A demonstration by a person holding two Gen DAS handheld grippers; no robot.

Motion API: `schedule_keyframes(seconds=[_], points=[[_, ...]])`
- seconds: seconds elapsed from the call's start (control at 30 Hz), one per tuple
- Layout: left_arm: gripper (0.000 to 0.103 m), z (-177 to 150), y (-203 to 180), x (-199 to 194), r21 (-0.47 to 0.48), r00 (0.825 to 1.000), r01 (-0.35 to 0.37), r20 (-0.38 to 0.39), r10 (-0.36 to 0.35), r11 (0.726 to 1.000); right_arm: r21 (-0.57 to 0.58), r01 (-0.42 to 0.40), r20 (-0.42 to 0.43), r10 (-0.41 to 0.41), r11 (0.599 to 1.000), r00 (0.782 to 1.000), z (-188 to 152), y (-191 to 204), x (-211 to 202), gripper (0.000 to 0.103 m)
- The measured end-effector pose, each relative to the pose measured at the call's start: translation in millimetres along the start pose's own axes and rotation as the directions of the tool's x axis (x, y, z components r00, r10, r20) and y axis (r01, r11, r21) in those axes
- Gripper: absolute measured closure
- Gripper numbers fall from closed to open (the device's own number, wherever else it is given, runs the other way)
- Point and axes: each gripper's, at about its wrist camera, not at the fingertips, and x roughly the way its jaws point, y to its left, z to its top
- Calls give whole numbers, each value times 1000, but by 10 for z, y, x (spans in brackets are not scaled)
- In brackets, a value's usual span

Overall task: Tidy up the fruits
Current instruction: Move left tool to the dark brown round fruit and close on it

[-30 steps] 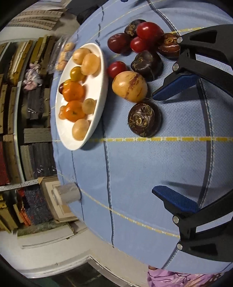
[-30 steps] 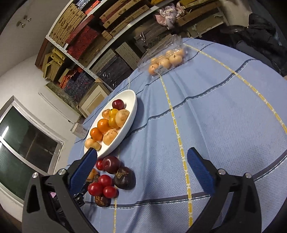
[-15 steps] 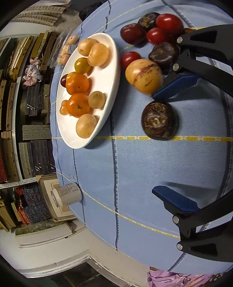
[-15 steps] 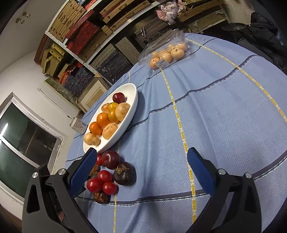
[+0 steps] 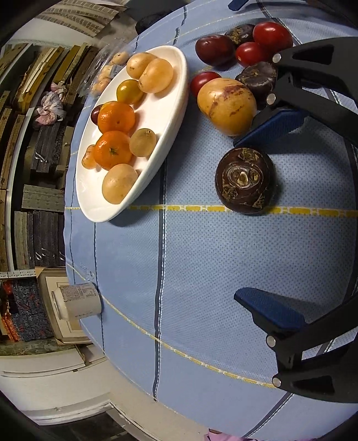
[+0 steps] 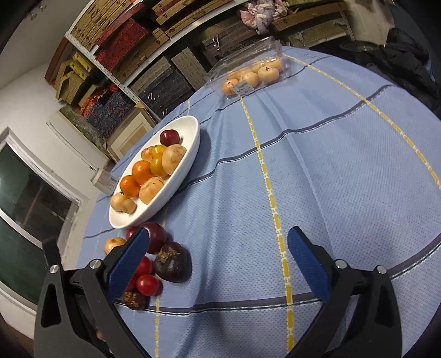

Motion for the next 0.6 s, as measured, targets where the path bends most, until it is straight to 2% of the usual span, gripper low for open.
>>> schedule_keyframes(seconds=[0.17,0.27,0.33,0.47,0.6], points=[[3,0,15,3,0,1000,-5,2,5,1000,-54,42,11,-42,998,999,-34,53,30,4],[3,-2,79,-40,-42,997,-68,24,69,997,-70,59,5,-58,996,998,-47,65,63,4],[3,-13,196,-66,-90,997,-61,32,64,994,-72,58,-2,-59,996,998,-52,64,78,4],[17,-37,327,-98,-137,998,-47,31,52,989,-88,56,-8,-57,995,998,-61,87,87,4],[20,-68,324,-132,-119,998,-50,31,54,992,-97,49,-15,-51,994,999,-70,108,85,4]])
